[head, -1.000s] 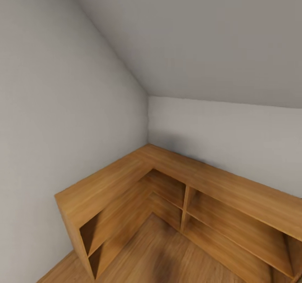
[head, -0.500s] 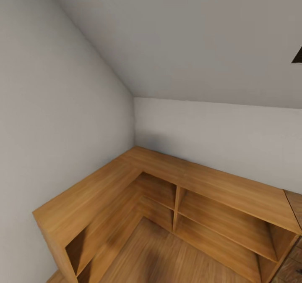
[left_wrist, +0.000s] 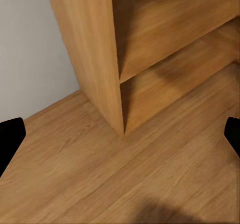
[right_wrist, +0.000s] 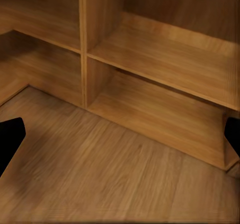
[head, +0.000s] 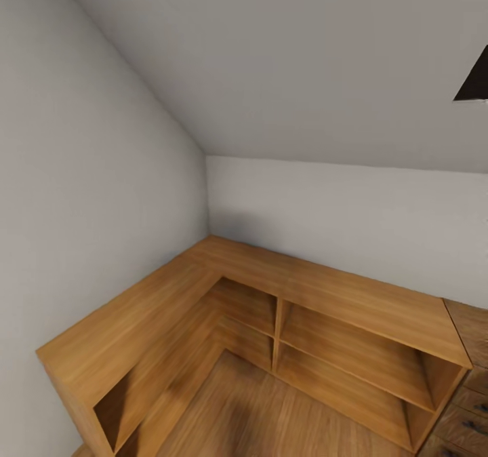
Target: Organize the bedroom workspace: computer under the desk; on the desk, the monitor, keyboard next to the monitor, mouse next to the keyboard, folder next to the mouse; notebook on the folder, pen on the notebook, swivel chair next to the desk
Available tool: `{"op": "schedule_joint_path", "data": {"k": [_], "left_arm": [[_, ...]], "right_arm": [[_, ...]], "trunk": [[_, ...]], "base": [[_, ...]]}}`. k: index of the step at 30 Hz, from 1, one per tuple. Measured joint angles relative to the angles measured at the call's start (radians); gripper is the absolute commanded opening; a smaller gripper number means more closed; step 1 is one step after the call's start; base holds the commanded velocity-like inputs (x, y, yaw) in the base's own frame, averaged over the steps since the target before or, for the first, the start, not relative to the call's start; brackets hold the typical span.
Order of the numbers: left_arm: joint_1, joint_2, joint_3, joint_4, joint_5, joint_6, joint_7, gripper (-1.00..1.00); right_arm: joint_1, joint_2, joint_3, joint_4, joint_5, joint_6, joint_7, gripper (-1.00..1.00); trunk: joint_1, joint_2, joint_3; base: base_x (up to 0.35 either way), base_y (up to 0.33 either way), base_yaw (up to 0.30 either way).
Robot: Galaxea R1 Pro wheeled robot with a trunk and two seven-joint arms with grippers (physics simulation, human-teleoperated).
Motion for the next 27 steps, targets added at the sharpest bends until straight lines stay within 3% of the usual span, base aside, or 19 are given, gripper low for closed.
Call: {"op": "schedule_joint_path", "data": {"k": [15,27], "left_arm": [[0.0,0.0,0.0,0.0,0.0,0.0,0.0,1.0],[0.0,0.001,-0.001,0.0,0.0,0.0,0.0,1.0]], "right_arm": [[0.0,0.001,-0.001,0.0,-0.001,0.0,-0.006,1.0],[0.0,-0.002,0.0,0.0,0.0,0.0,0.001,1.0]], "trunk": [[0.0,0.0,-0.018],[0.0,0.0,-0.021]], "base": [[0.0,0.006,-0.168],[0.073,0.225,-0.199]]}}
